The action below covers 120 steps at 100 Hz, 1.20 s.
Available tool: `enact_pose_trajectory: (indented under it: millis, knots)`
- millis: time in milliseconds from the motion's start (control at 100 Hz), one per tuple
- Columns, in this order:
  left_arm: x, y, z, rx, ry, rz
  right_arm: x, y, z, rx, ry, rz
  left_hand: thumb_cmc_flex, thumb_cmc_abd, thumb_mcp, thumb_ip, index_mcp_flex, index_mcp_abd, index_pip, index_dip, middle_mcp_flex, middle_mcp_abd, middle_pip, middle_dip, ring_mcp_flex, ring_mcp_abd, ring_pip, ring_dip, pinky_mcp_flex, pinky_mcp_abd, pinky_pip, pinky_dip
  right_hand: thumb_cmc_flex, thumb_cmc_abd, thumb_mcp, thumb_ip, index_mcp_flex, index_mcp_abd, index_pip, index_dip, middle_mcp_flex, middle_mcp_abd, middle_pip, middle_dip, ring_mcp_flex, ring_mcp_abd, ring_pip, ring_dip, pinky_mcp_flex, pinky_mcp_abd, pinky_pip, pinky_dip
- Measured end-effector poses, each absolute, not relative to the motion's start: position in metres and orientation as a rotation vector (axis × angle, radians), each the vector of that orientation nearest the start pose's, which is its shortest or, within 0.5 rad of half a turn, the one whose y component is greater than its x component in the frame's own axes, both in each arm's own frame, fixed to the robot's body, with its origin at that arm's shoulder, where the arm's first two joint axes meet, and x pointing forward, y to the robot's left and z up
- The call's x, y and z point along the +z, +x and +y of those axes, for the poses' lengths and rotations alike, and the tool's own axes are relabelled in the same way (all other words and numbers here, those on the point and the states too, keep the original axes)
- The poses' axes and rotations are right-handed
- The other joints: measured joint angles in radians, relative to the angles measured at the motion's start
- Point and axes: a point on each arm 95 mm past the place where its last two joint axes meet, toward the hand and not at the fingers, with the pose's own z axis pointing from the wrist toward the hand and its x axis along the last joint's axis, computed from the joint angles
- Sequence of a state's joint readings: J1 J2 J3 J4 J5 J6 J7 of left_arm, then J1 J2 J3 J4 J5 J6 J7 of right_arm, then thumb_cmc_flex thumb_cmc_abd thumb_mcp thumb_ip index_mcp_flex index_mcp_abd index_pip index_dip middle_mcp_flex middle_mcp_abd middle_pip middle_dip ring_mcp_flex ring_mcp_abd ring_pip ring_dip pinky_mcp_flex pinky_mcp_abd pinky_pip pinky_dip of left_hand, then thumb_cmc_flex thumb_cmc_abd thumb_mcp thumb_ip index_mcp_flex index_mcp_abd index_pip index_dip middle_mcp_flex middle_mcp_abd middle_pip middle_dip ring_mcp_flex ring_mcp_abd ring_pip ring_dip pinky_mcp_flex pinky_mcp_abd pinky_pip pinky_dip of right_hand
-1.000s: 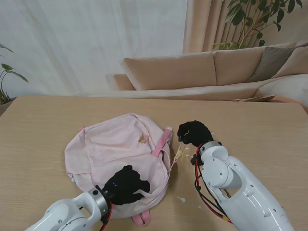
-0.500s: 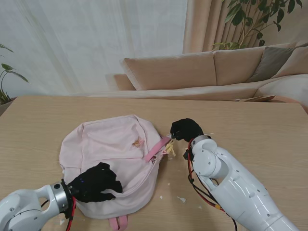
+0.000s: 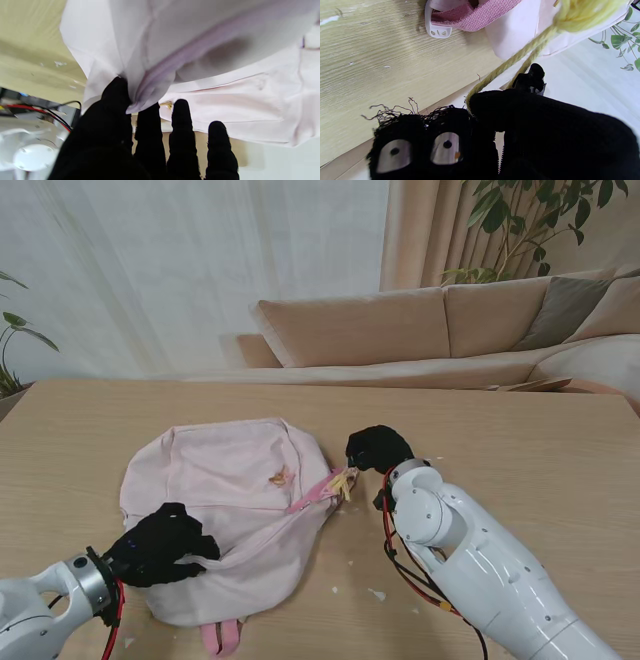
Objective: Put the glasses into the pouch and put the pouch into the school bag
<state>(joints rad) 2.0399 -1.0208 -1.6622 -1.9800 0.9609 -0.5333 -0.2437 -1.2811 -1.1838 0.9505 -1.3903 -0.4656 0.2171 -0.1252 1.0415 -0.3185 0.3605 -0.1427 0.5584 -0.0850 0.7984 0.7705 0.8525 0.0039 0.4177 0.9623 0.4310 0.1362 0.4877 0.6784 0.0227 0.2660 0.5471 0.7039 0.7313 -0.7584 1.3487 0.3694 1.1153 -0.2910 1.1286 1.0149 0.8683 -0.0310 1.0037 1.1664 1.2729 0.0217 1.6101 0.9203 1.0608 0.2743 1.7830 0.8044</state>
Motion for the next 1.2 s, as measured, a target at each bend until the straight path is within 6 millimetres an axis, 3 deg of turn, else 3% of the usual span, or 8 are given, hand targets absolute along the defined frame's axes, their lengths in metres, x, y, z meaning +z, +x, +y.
enact_pose_trajectory:
  millis: [80,180,440,750,840,990,1120,1200]
  knots:
    - [-0.285,0.285,0.055,-1.557,-1.143,1.914,-0.327,0.457,0.060,-2.270,-2.306,-1.644,-0.265,-0.008,0.179,0.028,-0.104,0.073,-0.081,-0.150,-0.232,0.030,0.045,-0.319,-0.063,0.016,-0.065,-0.039,-0.006,0.008,-0.082,0.000,0.000,0.002,0.001,0.000,0.000,0.000,0.002,0.000,0.000,0.000,0.000,0.000,0.000,0.000,0.000,0.000,0.000,0.000,0.000,0.000]
    - [-0.284,0.282,0.037,-1.570,-1.103,1.947,-0.324,0.450,0.062,-2.293,-2.279,-1.646,-0.428,-0.007,0.171,0.048,-0.178,0.143,-0.199,-0.246,-0.349,0.055,0.014,-0.430,-0.112,0.025,-0.130,-0.062,-0.013,0.008,-0.166,0.000,0.000,0.002,0.002,0.000,0.000,0.000,0.003,0.000,0.000,0.000,0.000,0.000,0.000,0.000,0.001,0.000,0.000,0.000,0.000,0.000]
    - [-0.286,0.281,-0.022,-1.600,-1.162,1.852,-0.321,0.438,0.066,-2.323,-2.226,-1.671,-0.467,0.098,-0.209,0.079,-0.184,0.249,-0.299,-0.329,-0.373,0.127,-0.026,-0.482,-0.136,0.048,-0.181,-0.068,-0.006,0.010,-0.315,0.022,0.000,0.003,0.002,0.000,0.000,0.000,0.004,0.000,0.000,0.000,0.000,0.000,0.000,0.000,0.001,0.000,0.000,0.000,0.000,0.000]
    - [-0.290,0.291,-0.077,-1.349,-1.046,1.887,-0.317,0.431,0.070,-2.350,-2.192,-1.656,-0.467,0.136,-0.289,0.086,-0.183,0.288,-0.312,-0.336,-0.373,0.147,-0.029,-0.482,-0.138,0.053,-0.191,-0.076,-0.013,0.010,-0.339,0.026,0.000,0.003,0.003,0.000,0.000,0.000,0.004,0.000,0.000,0.000,0.000,0.000,0.000,0.000,0.001,0.000,0.000,0.000,0.000,0.000]
    - [-0.295,0.294,-0.084,-1.313,-1.028,1.883,-0.315,0.426,0.072,-2.362,-2.169,-1.647,-0.400,0.133,-0.278,0.090,-0.194,0.295,-0.293,-0.313,-0.373,0.147,-0.001,-0.465,-0.137,0.053,-0.191,-0.076,-0.013,0.009,-0.339,0.025,0.000,0.003,0.003,0.000,0.000,0.000,0.004,0.000,0.000,0.000,0.000,0.000,0.000,0.000,0.001,0.000,0.000,0.000,0.000,0.000]
    - [-0.306,0.300,-0.088,-1.235,-0.990,1.860,-0.312,0.415,0.075,-2.381,-2.117,-1.640,-0.354,0.055,0.154,0.086,-0.188,0.267,-0.091,-0.182,-0.279,0.142,0.139,-0.364,-0.050,0.053,-0.089,-0.026,0.047,0.010,-0.315,0.027,0.000,0.003,0.003,0.000,0.000,0.000,0.004,0.000,0.000,0.000,0.000,0.000,0.000,0.000,0.001,0.000,0.000,0.000,0.000,0.000]
    - [-0.312,0.304,-0.090,-1.347,-1.066,1.732,-0.311,0.410,0.076,-2.384,-2.106,-1.640,0.025,0.031,-0.005,0.037,-0.046,0.211,0.105,-0.189,-0.013,0.140,0.171,-0.171,0.086,0.054,0.069,0.018,0.105,0.021,-0.275,0.079,0.000,0.003,0.003,0.000,0.000,0.000,0.004,0.000,0.000,0.000,0.000,0.000,0.000,0.000,0.002,0.000,0.000,0.000,0.000,0.000]
    - [-0.315,0.305,-0.090,-1.367,-1.085,1.734,-0.310,0.409,0.077,-2.384,-2.101,-1.639,0.084,0.031,-0.050,0.025,0.004,0.182,0.137,-0.193,0.054,0.141,0.222,-0.132,0.126,0.054,0.145,0.040,0.128,0.022,-0.246,0.104,0.000,0.003,0.003,0.000,0.000,0.000,0.004,0.000,0.000,0.000,0.000,0.000,0.000,0.000,0.002,0.000,0.000,0.000,0.000,0.000]
